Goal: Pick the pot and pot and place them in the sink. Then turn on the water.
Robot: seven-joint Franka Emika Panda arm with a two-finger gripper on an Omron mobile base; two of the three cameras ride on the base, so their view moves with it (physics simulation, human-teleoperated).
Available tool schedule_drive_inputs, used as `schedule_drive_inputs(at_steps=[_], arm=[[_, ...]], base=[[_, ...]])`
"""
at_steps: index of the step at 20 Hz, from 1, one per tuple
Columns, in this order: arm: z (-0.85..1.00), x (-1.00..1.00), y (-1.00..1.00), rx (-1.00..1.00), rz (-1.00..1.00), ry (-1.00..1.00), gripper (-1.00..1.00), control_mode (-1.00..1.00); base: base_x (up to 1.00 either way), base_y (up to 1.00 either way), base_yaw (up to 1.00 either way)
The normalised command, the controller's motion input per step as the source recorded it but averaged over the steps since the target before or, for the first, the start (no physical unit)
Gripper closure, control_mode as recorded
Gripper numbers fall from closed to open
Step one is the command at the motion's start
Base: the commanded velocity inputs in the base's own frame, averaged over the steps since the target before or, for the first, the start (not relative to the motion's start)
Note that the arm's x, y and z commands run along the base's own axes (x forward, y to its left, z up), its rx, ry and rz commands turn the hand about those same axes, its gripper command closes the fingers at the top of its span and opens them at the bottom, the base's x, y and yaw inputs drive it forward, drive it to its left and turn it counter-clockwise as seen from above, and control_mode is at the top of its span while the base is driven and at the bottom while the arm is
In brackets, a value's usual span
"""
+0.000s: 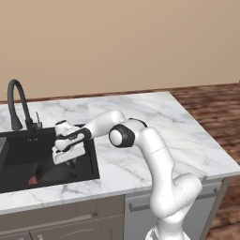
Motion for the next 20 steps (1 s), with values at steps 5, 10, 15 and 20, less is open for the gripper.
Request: schedule_drive_inputs(at_steps=[5,10,15,20], arm=[[0.28,0.0,0.0,0.0,0.0,0.0,-1.0,-1.0],[0.34,0.0,0.0,0.0,0.0,0.0,-1.0,-1.0],[0.46,0.0,0.01,0.0,0.0,0.0,-1.0,-1.0],[0.64,0.0,0.0,0.0,0.0,0.0,-1.0,-1.0]], base=[[0.0,0.0,0.0],[0.0,0.0,0.0],[0.0,0.0,0.0],[0.0,0.0,0.0]])
